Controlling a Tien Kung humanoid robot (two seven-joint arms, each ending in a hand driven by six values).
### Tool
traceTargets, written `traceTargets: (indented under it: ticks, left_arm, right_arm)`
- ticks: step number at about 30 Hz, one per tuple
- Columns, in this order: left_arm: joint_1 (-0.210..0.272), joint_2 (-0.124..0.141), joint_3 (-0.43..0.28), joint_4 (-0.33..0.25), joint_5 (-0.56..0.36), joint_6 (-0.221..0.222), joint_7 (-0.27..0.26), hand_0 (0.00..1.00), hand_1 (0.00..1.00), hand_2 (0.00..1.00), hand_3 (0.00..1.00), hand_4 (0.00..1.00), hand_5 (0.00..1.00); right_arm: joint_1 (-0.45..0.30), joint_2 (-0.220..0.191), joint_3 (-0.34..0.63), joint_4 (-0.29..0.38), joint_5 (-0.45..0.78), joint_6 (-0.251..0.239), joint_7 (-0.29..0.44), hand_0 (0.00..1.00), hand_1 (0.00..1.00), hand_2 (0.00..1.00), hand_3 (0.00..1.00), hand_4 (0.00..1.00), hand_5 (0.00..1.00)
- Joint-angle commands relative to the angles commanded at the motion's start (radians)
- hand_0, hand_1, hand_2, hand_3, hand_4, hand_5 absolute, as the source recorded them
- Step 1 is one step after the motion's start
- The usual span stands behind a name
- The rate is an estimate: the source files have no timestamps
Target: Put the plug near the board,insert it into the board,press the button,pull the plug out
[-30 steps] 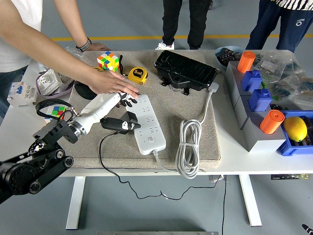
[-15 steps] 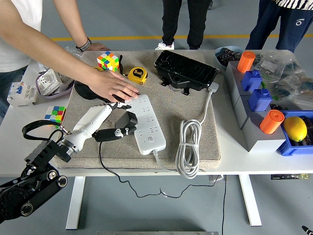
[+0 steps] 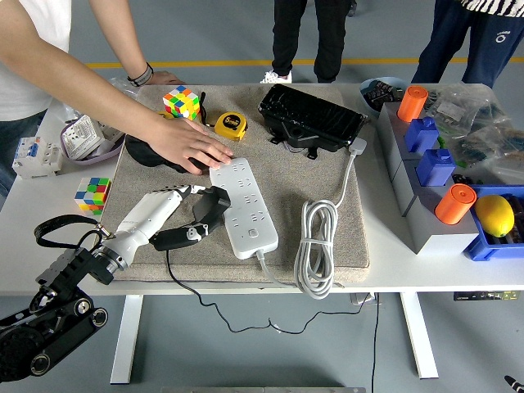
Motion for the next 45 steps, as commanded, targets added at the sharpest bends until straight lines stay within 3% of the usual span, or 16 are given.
traceTargets:
  ticks: [31, 45]
  left_arm:
    - [-0.043, -0.009, 0.05, 0.005, 0.012, -0.02, 0.01, 0.788, 0.823, 0.826, 0.791, 0.819, 0.822]
    - [-0.086, -0.018, 0.082, 0.006, 0.018, -0.037, 0.029, 0.786, 0.822, 0.822, 0.783, 0.833, 0.831]
  right_arm:
    - [-0.001, 0.002, 0.004, 0.0, 0.001, 0.0, 0.001, 0.604, 0.612, 0.604, 0.55, 0.954, 0.385]
    - [0.001, 0.002, 0.004, 0.0, 0.003, 0.001, 0.002, 0.602, 0.613, 0.603, 0.55, 0.953, 0.385]
